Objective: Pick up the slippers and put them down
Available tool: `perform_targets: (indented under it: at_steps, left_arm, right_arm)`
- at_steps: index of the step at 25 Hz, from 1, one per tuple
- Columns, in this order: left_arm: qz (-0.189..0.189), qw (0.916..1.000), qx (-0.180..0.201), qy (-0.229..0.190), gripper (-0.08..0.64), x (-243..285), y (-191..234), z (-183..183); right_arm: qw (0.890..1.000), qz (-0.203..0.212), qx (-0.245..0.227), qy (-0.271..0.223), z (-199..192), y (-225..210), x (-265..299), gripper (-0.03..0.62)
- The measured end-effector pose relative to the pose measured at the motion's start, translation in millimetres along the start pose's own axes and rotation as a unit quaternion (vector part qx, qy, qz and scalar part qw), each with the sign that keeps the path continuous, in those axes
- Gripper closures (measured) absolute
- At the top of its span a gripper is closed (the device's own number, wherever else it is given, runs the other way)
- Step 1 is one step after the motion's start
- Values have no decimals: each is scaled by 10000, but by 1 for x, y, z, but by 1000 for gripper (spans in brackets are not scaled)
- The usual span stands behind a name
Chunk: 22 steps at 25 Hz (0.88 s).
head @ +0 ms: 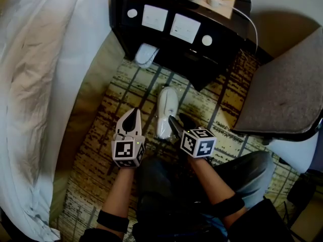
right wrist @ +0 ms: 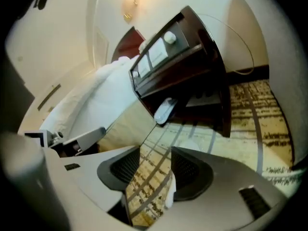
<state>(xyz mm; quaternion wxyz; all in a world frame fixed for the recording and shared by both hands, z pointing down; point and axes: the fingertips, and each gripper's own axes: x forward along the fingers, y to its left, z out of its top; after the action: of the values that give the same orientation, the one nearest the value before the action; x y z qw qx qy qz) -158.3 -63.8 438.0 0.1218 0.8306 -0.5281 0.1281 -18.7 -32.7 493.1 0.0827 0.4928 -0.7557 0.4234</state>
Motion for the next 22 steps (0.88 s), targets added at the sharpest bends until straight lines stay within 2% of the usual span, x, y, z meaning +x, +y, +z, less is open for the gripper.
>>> perform_targets:
  at_steps: [4, 7, 12, 16, 22]
  left_arm:
    - [7, 10000, 14, 57, 560, -14, -1, 5]
    - [4, 10000, 66, 46, 560, -21, -4, 2]
    - [-33, 10000, 73, -3, 560, -35, -9, 5]
    - [15, 9998, 189, -85, 560, -51, -11, 16]
    - [167, 9997, 150, -94, 560, -68, 1, 18]
  right_arm:
    - [9938, -45, -796, -771, 53, 8, -37, 509]
    - [9836, -153, -1402, -1120, 72, 10, -63, 566]
    - [9626, -318, -2272, -1444, 84, 18, -104, 580]
    - [9587, -516, -2345, -1525, 88, 5, -133, 580]
    - [9628, -837, -2147, -1410, 81, -28, -144, 580]
